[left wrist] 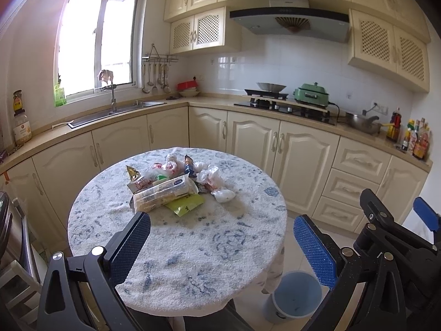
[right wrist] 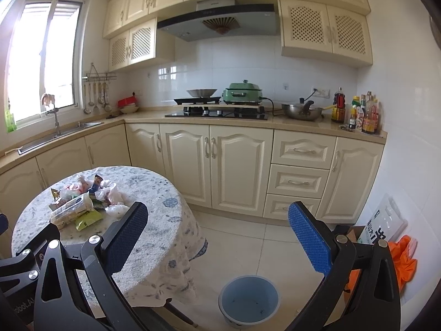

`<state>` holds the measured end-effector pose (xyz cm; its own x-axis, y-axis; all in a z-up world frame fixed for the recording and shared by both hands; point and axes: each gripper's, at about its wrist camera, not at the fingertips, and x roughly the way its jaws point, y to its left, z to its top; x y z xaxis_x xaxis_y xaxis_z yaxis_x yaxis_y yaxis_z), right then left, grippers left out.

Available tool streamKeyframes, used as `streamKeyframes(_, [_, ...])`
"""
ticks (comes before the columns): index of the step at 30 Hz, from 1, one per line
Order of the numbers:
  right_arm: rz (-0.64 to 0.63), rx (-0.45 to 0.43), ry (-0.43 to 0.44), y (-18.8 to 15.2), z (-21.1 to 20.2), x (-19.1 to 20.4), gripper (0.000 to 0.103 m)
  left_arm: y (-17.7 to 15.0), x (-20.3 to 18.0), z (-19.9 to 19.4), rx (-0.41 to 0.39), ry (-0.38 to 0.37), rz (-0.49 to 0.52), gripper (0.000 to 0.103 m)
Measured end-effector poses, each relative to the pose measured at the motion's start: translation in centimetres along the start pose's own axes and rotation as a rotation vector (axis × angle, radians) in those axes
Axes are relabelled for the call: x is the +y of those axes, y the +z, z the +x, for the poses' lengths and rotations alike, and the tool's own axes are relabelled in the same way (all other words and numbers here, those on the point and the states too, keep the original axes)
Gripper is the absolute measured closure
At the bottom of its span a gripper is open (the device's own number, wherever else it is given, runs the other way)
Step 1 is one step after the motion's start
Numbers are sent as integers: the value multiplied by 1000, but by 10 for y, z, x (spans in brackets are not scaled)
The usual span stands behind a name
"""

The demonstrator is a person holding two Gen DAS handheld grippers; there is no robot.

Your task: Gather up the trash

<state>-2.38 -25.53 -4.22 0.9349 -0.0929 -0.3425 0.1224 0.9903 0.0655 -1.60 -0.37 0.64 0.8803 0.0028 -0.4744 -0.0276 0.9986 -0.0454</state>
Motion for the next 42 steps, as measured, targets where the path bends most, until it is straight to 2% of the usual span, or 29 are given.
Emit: streamKeyframes(42, [-19, 7, -13, -3, -1, 0, 0, -5, -1, 0, 17, 12, -2, 1])
